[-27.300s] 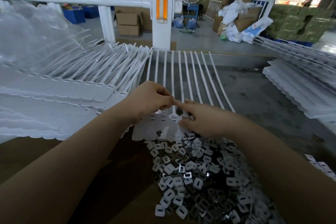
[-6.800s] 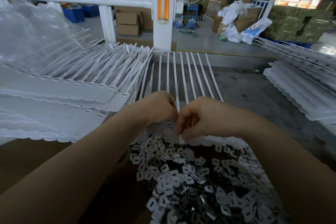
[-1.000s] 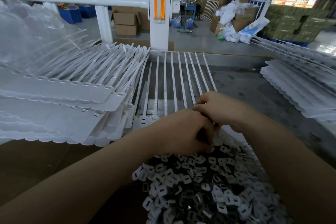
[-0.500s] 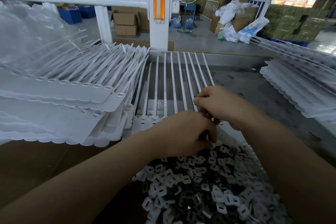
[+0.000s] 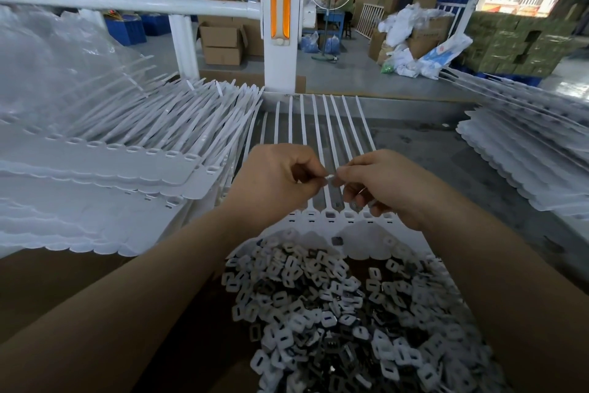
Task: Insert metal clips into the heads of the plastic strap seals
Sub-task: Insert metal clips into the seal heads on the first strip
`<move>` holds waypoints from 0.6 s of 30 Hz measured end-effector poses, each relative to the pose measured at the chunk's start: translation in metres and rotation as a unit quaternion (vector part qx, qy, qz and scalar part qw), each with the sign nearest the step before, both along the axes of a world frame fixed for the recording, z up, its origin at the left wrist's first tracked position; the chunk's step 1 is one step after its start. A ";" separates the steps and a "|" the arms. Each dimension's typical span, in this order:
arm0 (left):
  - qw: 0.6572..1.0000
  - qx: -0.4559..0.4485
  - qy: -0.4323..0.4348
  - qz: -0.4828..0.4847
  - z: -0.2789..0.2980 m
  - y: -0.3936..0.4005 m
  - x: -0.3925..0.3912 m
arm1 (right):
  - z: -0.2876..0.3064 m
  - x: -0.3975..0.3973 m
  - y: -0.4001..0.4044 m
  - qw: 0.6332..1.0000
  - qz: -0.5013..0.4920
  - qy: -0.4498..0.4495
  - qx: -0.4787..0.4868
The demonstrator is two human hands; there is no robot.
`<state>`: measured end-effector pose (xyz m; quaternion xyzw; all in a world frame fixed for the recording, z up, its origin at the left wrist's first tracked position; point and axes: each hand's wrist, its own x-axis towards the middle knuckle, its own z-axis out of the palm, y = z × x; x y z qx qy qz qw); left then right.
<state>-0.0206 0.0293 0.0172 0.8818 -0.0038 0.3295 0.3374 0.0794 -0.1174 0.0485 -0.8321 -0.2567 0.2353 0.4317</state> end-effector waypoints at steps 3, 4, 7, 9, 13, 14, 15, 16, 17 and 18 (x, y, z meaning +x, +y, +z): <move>0.995 0.092 -0.035 -0.004 0.001 0.001 -0.001 | 0.002 -0.001 0.000 0.999 0.010 0.040 0.021; 0.992 0.117 -0.042 -0.003 0.002 0.002 -0.001 | 0.002 -0.002 -0.001 0.998 0.013 0.050 0.028; 0.988 0.147 -0.050 -0.008 0.003 0.002 -0.002 | 0.002 -0.001 -0.001 0.997 0.019 0.062 0.041; 0.997 0.079 -0.022 -0.011 0.002 0.001 -0.003 | 0.001 0.000 0.000 0.996 0.012 0.067 0.056; 0.985 -0.163 0.063 0.001 0.005 0.003 0.001 | 0.000 0.003 0.000 0.995 -0.001 0.064 0.080; 0.979 -0.192 0.075 0.000 0.006 0.004 0.002 | 0.000 0.003 0.000 0.995 -0.001 0.064 0.082; 0.974 -0.209 0.085 -0.004 0.007 0.006 0.002 | 0.000 0.004 0.000 0.994 -0.002 0.064 0.083; 0.972 -0.217 0.092 -0.007 0.008 0.006 0.002 | -0.001 0.004 0.000 0.994 -0.002 0.064 0.085; 0.971 -0.219 0.097 -0.011 0.009 0.007 0.002 | -0.001 0.004 0.000 0.994 -0.002 0.064 0.086; 0.971 -0.216 0.103 -0.014 0.010 0.006 0.001 | -0.001 0.004 0.000 0.994 -0.001 0.063 0.086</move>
